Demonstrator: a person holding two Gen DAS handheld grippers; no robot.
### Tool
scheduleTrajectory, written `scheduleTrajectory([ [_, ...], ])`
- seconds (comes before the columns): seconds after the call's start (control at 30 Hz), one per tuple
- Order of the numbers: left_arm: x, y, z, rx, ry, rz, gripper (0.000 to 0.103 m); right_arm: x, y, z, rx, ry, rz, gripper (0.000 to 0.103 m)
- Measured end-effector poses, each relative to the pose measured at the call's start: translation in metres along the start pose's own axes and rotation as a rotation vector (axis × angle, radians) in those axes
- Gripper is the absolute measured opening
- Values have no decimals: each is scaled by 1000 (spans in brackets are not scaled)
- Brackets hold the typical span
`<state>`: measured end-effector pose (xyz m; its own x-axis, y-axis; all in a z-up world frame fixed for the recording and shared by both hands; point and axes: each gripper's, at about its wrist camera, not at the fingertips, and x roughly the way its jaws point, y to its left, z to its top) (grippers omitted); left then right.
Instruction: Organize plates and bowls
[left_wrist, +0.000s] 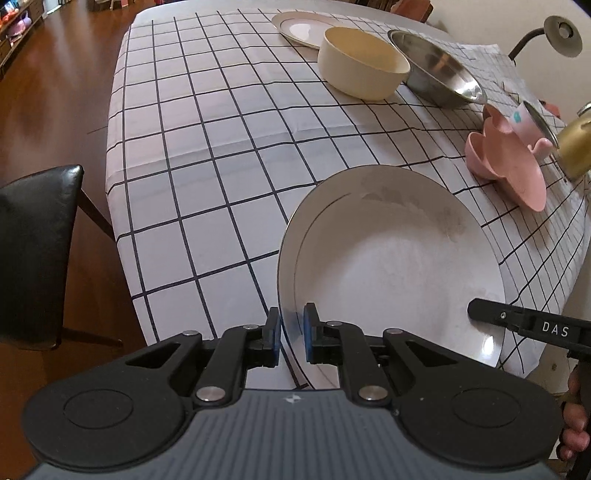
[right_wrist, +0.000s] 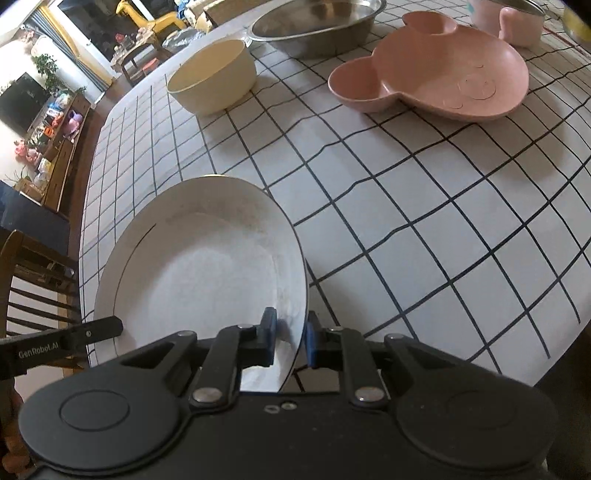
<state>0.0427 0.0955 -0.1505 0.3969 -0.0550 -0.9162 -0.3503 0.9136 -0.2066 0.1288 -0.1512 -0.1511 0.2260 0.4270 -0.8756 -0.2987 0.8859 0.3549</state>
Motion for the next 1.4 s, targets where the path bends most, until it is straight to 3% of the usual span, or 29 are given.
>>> scheduleTrajectory([
  [0.53, 3, -7, 8, 53, 17, -1, 12, 2, -3, 5, 18, -14, -4, 16],
  [1.17, 4, -14, 7, -68, 35, 36, 12, 14, -7, 42, -104, 88, 50, 16],
  [1.4, 5, -17, 8, -30, 39, 46, 13, 16, -4, 39, -110, 45, 39, 20],
])
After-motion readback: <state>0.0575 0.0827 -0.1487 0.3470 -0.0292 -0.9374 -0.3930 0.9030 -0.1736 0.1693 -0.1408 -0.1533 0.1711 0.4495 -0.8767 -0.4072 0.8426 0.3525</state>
